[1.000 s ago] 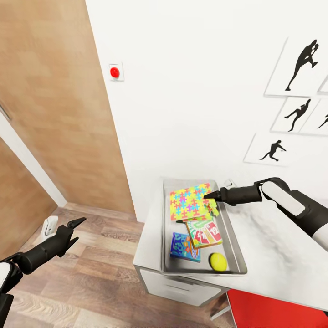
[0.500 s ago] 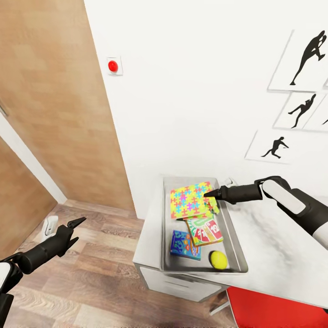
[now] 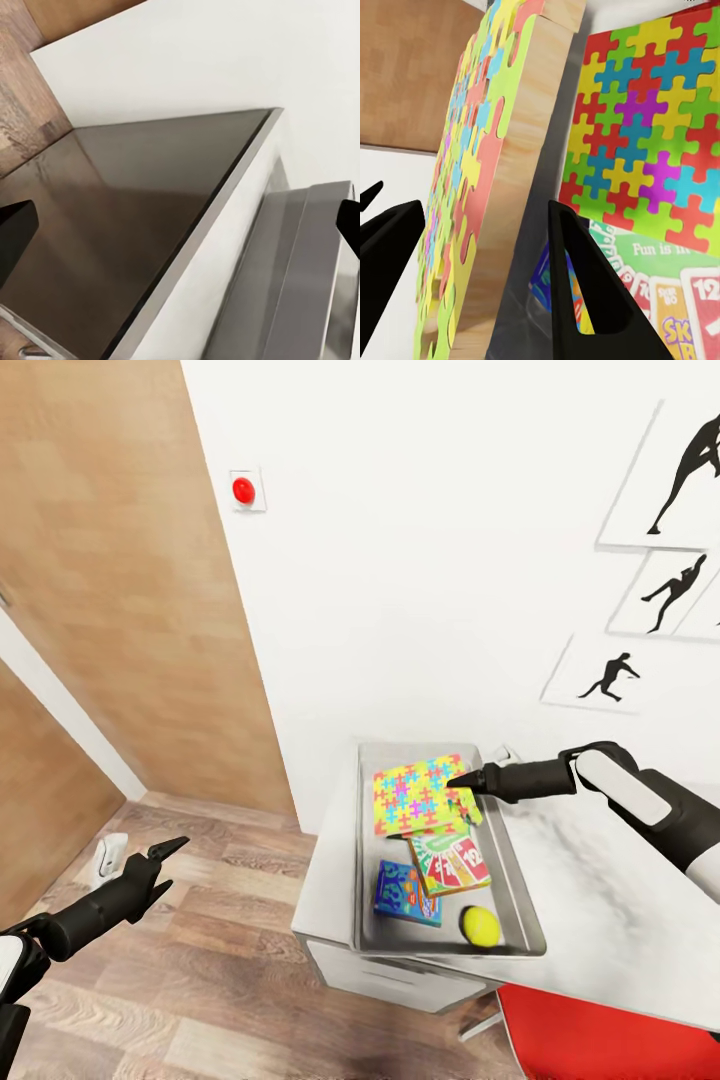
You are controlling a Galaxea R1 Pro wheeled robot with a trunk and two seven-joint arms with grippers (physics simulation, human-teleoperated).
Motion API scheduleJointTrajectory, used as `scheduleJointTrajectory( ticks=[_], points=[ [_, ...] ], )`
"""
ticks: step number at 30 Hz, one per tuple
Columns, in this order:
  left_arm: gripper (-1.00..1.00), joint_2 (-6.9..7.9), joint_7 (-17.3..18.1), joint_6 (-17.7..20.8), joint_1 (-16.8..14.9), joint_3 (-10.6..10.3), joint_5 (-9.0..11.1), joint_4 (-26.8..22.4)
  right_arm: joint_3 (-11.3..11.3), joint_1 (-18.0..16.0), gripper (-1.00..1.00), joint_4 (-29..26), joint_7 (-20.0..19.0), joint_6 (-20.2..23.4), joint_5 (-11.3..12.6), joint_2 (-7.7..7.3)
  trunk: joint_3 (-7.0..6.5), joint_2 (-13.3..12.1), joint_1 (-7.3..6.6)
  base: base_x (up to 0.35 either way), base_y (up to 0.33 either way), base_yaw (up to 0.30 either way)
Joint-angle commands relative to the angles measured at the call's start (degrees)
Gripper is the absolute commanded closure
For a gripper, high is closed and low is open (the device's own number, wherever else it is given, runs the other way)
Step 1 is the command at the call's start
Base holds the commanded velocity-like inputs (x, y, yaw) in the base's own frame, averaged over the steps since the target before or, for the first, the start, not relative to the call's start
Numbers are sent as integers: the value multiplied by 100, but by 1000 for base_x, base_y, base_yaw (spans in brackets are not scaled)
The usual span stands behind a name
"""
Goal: Put all the toys in the child's room - the three board games (two on the bed and one on the table), the two jigsaw puzzles on the table, and the tennis ball on the table - inside the toy box on the table in the child's room.
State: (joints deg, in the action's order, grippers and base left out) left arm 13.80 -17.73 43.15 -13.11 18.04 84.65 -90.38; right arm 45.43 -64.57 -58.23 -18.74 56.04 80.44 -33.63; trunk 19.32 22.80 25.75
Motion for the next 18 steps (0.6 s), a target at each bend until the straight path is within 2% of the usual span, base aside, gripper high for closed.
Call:
scheduleJointTrajectory(
  ticks=[1, 18],
  points=[
    [-100, 0, -55, 20, -5, 6, 61, -6, 19, -11, 100, 2, -60, -5, -46, -5, 20, 12, 3, 0, 0, 0],
    [-100, 0, -55, 18, -7, 6, 62, -6, 14, -49, 100, -4, -60, -5, -46, -4, 177, 12, 3, 0, 0, 0]
  ],
)
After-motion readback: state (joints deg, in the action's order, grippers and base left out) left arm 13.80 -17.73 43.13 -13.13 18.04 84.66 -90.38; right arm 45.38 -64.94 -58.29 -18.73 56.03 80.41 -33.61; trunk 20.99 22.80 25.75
